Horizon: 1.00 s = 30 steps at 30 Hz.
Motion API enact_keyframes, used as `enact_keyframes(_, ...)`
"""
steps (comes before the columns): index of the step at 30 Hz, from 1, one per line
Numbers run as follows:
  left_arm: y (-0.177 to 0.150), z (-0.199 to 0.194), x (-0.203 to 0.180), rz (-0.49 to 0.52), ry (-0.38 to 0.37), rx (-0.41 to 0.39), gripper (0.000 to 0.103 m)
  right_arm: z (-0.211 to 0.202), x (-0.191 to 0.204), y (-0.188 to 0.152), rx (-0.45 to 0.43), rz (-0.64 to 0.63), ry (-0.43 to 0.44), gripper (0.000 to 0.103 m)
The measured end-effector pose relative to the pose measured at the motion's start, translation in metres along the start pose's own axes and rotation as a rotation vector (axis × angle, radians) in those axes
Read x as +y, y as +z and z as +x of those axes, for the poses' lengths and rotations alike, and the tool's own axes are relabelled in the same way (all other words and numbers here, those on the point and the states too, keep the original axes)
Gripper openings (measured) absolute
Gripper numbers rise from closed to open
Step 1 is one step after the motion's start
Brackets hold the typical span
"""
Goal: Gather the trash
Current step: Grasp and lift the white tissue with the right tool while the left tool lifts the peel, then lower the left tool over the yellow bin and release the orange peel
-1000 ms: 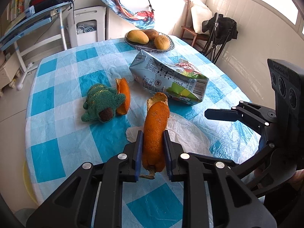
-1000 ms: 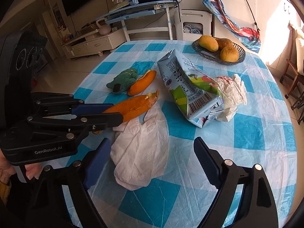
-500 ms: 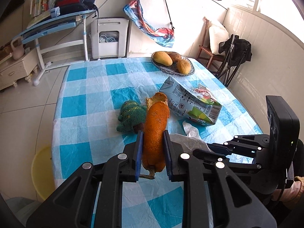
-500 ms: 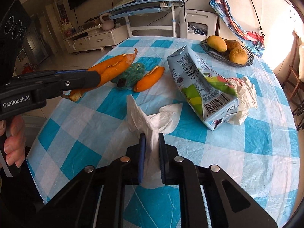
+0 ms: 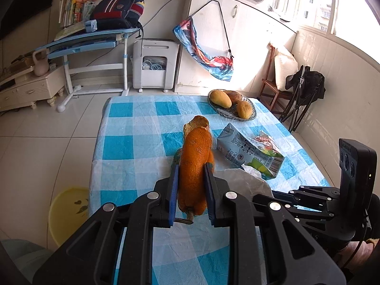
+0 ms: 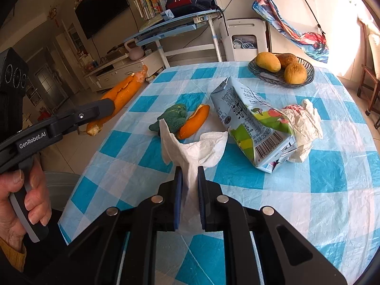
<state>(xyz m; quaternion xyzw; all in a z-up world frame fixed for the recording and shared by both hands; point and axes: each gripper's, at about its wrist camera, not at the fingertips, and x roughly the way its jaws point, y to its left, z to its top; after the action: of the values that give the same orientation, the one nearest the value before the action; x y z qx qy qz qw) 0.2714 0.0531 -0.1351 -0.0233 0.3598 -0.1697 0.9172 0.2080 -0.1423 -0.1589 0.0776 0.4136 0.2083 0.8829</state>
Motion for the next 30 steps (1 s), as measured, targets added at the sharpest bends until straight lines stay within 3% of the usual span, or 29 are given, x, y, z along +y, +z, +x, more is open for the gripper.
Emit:
enact_keyframes(5, 0.015, -0.016, 0.023, 0.031, 0.057, 0.002, 0.02, 0.0, 0.012, 0.003, -0.021, -0.026, 0.026, 0.013)
enact_keyframes(10, 0.029, -0.038, 0.075, 0.018, 0.148, -0.016, 0.02, -0.001, 0.027, 0.009, -0.037, -0.093, 0.036, 0.013)
enact_keyframes(16, 0.011, -0.04, 0.155, -0.218, 0.187, 0.004, 0.02, 0.002, 0.044, 0.016, -0.038, -0.16, 0.056, 0.013)
enact_keyframes(19, 0.007, -0.038, 0.168, -0.234, 0.212, 0.001, 0.02, 0.007, 0.055, 0.018, -0.035, -0.193, 0.066, 0.013)
enact_keyframes(30, -0.018, 0.009, 0.226, -0.394, 0.236, 0.161, 0.02, 0.022, 0.088, 0.022, -0.03, -0.233, 0.132, 0.013)
